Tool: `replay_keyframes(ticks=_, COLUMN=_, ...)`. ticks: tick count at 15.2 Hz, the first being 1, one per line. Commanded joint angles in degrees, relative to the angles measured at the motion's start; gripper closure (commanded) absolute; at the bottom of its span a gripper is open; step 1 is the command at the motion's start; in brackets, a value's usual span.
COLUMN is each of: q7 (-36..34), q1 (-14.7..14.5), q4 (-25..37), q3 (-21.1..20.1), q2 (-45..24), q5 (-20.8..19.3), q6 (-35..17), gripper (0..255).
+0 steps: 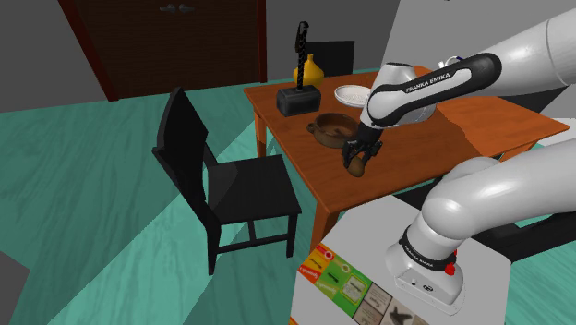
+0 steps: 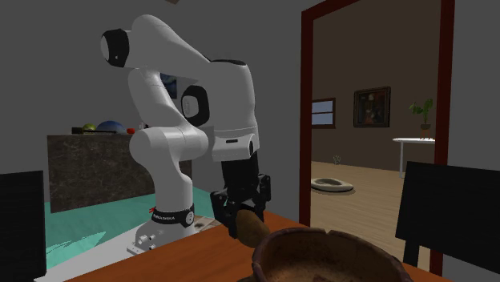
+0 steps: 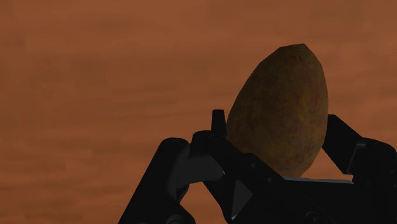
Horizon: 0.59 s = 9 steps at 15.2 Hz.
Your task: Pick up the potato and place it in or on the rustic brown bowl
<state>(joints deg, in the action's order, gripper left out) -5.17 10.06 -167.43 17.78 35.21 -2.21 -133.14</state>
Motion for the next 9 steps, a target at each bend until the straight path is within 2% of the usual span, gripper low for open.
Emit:
replay_keyframes(ticks=1, q7=0.0, q1=0.0, q4=0.0, q3=0.0, q2=0.0, q5=0.0, q6=0.0, gripper=255)
replay_keyframes(ticks=4, q7=0.0, q1=0.0, q4=0.0, q3=0.0, q2=0.0, q5=0.0, q6=0.0, gripper=255)
replay_keyframes(ticks=9, q7=-0.9, q1=0.4, q4=2.1, q3=-1.0, q2=3.4, q5=-0.1, q6=5.5, gripper=255)
